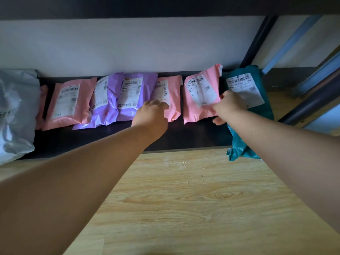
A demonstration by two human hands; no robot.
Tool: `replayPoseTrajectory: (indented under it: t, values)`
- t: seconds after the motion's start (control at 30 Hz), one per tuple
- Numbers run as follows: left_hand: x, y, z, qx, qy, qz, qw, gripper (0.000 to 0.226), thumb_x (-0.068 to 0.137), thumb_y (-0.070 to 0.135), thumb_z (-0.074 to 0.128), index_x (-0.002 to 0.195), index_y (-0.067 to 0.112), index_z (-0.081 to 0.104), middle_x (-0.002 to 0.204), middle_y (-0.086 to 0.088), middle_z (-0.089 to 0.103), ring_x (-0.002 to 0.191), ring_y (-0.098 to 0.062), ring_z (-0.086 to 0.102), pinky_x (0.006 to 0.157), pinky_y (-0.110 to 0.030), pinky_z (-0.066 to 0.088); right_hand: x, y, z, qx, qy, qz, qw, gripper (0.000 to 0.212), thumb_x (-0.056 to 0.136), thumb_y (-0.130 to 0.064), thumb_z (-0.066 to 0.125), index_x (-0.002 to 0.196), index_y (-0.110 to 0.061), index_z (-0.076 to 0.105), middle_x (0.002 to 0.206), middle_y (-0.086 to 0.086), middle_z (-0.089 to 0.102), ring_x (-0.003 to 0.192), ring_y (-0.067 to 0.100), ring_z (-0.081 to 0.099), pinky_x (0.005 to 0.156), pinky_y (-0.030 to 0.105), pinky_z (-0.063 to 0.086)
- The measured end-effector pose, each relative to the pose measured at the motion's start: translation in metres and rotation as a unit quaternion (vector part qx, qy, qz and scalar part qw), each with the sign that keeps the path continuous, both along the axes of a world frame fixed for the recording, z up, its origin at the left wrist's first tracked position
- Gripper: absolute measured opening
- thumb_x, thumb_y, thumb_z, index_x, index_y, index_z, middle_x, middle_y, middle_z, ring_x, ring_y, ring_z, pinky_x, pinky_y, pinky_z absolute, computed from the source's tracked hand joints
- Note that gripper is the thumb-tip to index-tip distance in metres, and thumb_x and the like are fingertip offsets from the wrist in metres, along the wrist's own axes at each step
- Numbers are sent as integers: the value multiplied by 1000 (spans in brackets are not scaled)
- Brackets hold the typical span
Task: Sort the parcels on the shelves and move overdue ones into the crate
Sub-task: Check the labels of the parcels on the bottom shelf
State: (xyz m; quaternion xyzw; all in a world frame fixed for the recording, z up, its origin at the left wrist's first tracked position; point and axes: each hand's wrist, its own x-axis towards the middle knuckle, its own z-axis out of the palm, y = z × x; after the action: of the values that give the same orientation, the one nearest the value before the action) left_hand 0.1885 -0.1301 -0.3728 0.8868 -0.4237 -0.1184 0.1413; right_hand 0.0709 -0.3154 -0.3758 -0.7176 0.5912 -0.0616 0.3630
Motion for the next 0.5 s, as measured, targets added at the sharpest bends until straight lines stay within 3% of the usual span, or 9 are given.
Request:
replayPoseTrajectory:
  t: [0.03, 0.13, 0.23, 0.4, 0.5]
  values:
    - [2, 1, -1, 7, -7, -7, 1000, 48, 94, 16, 57, 141, 21, 48, 142, -2, 49, 132, -24, 40, 108, -39, 38, 1, 0, -1, -39, 36, 25, 998, 32, 89, -13, 69, 114, -12, 49, 106, 11, 64, 65, 31, 71, 42, 31, 55]
    - [9, 6, -5, 22, 3, -5, 1000, 50, 94, 16, 55, 143, 23, 46, 145, -2, 47, 134, -25, 39, 111, -39, 36, 4, 0, -5, -153, 159, 111, 969, 45, 86, -19, 72, 122, -11, 47, 115, 13, 63, 97, 35, 67, 70, 37, 55]
    - [12, 9, -10, 28, 22, 5, 999, 51, 95, 17, 54, 144, 25, 44, 145, -3, 47, 133, -26, 41, 110, -41, 37, 6, 2, -3, -213, 245, 159, 933, 55, 88, -24, 71, 132, -8, 42, 122, 15, 60, 111, 35, 61, 69, 36, 41]
    - [12, 11, -11, 27, 32, 4, 999, 49, 95, 14, 52, 143, 23, 46, 144, -2, 47, 133, -25, 41, 111, -39, 37, 6, 3, 1, -269, 290, 191, 899, 66, 92, -14, 64, 146, -8, 27, 137, 20, 46, 113, 39, 60, 67, 38, 41]
    - [15, 12, -9, 26, 21, 2, 999, 46, 95, 14, 52, 141, 20, 48, 143, -2, 47, 134, -23, 40, 112, -38, 35, 7, 6, 9, -289, 232, 201, 907, 58, 93, -10, 59, 144, -10, 32, 131, 19, 50, 110, 40, 60, 72, 40, 44]
